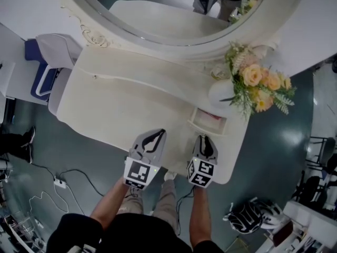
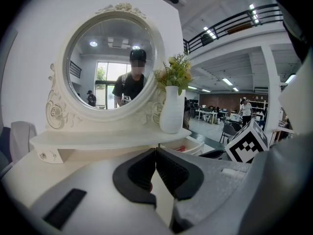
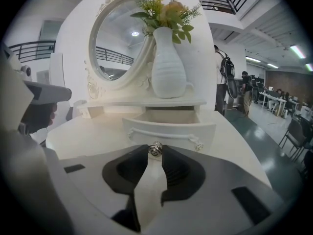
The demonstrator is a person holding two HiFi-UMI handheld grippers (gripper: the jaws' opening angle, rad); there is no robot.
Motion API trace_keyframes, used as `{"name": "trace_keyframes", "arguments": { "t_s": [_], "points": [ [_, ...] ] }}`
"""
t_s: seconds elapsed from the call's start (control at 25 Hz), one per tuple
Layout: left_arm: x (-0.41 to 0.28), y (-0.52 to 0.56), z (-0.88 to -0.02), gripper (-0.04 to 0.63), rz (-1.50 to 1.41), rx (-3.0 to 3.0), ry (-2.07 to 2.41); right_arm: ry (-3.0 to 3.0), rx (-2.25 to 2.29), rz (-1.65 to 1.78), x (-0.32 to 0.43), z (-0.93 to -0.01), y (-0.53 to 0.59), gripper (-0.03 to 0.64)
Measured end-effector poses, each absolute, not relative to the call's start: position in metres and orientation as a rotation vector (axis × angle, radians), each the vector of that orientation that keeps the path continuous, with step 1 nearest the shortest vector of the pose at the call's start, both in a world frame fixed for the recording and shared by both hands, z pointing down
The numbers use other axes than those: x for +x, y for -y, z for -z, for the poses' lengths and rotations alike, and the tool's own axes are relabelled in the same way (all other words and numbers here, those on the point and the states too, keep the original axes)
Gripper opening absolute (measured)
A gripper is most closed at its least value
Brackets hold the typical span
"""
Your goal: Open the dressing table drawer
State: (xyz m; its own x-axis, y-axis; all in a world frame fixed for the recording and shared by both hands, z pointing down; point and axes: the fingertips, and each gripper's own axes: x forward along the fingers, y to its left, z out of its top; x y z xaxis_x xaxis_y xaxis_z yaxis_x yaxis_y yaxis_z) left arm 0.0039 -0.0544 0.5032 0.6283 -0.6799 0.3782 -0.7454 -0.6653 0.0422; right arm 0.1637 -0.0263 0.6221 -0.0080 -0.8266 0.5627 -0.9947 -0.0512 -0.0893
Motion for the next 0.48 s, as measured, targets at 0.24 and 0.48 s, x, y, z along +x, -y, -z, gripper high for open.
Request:
{"name": "trace_keyframes", "arguments": {
  "t_s": [0.24, 0.48],
  "points": [
    [0.0033, 0.0525, -0.5002, 0.005, -0.495, 2.659, 1.181, 1.888, 1.943, -0.682, 0.1640, -0.6228, 0.0272, 0.092],
    [-0.0002, 0.0502, -0.4949, 0.005, -0.496, 2.666, 1.186, 1.889, 1.939, -0.672, 0.1623, -0.6198, 0.0265, 0.117]
  ]
}}
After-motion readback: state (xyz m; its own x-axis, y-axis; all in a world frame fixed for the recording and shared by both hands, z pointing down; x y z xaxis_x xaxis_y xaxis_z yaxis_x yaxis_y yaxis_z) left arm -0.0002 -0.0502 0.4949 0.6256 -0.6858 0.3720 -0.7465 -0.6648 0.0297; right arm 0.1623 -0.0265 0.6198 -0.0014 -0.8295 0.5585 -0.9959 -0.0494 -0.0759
